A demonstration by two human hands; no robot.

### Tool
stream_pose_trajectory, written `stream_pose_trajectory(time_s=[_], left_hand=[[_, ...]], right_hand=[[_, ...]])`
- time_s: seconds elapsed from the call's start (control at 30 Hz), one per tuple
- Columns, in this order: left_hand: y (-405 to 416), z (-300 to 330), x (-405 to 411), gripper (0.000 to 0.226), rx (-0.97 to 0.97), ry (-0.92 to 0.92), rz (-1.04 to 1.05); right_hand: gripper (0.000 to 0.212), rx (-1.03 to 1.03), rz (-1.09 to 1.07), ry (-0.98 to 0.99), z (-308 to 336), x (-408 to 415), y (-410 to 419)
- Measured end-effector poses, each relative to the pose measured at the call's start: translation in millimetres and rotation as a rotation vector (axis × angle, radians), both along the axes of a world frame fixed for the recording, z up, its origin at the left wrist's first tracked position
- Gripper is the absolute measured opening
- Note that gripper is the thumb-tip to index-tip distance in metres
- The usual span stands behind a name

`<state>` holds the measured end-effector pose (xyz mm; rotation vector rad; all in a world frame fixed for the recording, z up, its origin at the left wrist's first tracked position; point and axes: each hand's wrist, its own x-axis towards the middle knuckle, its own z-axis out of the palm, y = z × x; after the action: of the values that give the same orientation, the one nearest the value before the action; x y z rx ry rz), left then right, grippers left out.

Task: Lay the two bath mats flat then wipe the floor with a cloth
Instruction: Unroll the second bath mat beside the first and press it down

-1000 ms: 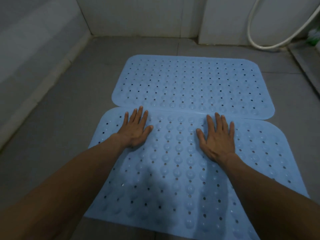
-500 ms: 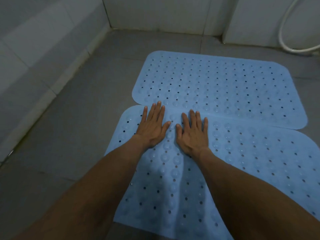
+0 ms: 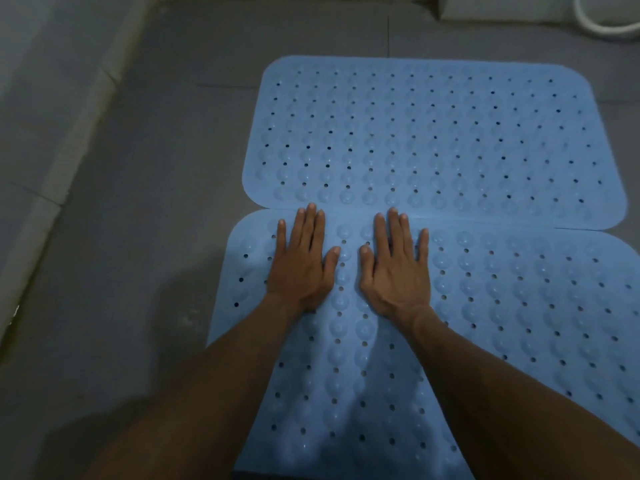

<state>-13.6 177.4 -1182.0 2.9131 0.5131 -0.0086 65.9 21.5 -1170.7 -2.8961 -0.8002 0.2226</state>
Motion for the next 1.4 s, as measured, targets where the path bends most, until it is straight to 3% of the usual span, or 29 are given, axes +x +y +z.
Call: stream_pose_trajectory(time_s=[0.73,1.4], left_hand=[[-1.8,11.0,0.9,0.068,-0.039,0.058,0.000],[-1.3,3.3,-1.8,0.068,-0.010,0.002,-0.001]], right_hand=[[0.068,0.034,-0.039,0.033,6.0,0.5,2.2],[0.069,0.034,0.003,-0.005,-1.9,-0.5,-0.5]])
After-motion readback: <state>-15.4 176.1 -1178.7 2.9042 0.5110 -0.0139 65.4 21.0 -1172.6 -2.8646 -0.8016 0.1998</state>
